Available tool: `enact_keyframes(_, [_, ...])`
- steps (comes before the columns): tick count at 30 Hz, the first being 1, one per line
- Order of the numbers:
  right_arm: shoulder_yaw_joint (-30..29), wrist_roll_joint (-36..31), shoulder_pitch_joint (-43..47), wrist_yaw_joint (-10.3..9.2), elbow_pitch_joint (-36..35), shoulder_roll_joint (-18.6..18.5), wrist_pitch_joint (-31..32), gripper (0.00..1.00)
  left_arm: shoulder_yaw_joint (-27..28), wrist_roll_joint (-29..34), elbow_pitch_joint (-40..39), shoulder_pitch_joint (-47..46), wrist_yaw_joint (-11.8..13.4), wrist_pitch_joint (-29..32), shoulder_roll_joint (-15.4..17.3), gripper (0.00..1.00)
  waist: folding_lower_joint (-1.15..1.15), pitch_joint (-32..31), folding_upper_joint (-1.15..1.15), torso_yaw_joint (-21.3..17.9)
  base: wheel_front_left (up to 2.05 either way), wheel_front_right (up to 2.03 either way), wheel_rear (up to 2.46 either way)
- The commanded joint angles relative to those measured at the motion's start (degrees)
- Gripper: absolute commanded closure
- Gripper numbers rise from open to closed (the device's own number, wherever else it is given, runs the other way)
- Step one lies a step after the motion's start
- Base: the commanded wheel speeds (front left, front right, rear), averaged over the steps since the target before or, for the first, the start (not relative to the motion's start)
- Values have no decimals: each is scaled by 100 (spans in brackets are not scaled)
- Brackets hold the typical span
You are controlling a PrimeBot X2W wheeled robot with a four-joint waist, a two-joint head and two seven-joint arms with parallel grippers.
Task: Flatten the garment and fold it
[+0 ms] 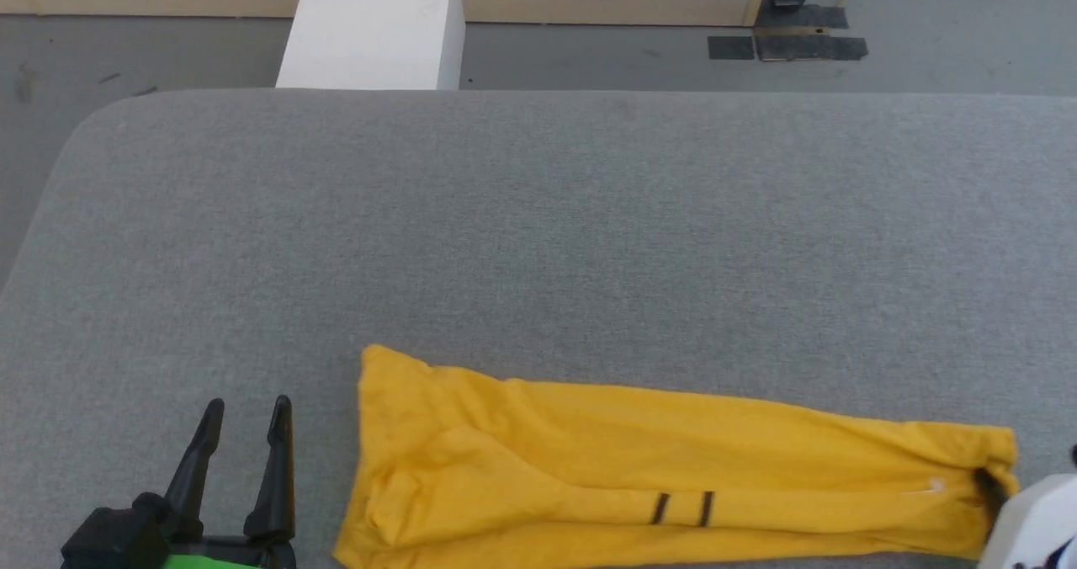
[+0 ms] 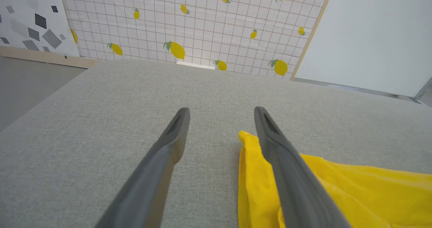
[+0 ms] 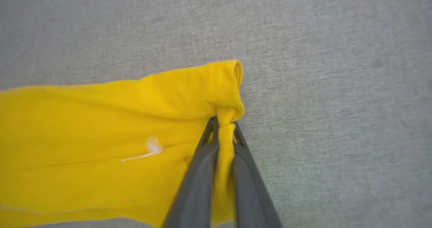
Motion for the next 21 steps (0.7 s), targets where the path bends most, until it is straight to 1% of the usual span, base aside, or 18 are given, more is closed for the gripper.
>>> enact_keyframes(1, [-169, -95, -125, -12, -41, -114, -53, 100, -7, -20, 19, -79, -42, -26, -33, 0, 0, -55, 0, -85, 0, 0, 0])
enact_keyframes(8, [-924, -468, -243, -12, -55, -519, -233, 100, -68, 24, 113, -41, -46, -26, -23, 0, 0, -144, 0, -224, 0, 0, 0])
enact_keyframes(10, [-1067, -564, -235, -12, -25, -604, -236, 100, -67, 78, 145, -32, -19, -26, 6, 0, 0, -183, 0, -240, 0, 0, 0])
enact_keyframes(12, [-1082, -614, -206, -12, -38, -657, -236, 100, -73, 178, 194, -4, 28, -26, 52, 0, 0, -228, 0, -248, 0, 0, 0])
enact_keyframes(14, [-949, -546, -172, -12, -98, -624, -216, 100, -86, 279, 241, 30, 82, -26, 86, 0, 0, -278, 0, -255, 0, 0, 0])
enact_keyframes(16, [-688, -412, -119, -12, -215, -538, -183, 100, -97, 368, 279, 56, 131, -26, 107, 0, 0, -332, 0, -251, 0, 0, 0])
enact_keyframes(18, [-364, -209, -56, -12, -369, -387, -127, 100, -109, 469, 296, 71, 179, -26, 118, 0, 0, -390, 0, -245, 0, 0, 0])
enact_keyframes(21, [277, 113, 101, -12, -642, -158, 45, 100, -111, 554, 275, 90, 229, -26, 74, 0, 0, -471, 0, -232, 0, 0, 0])
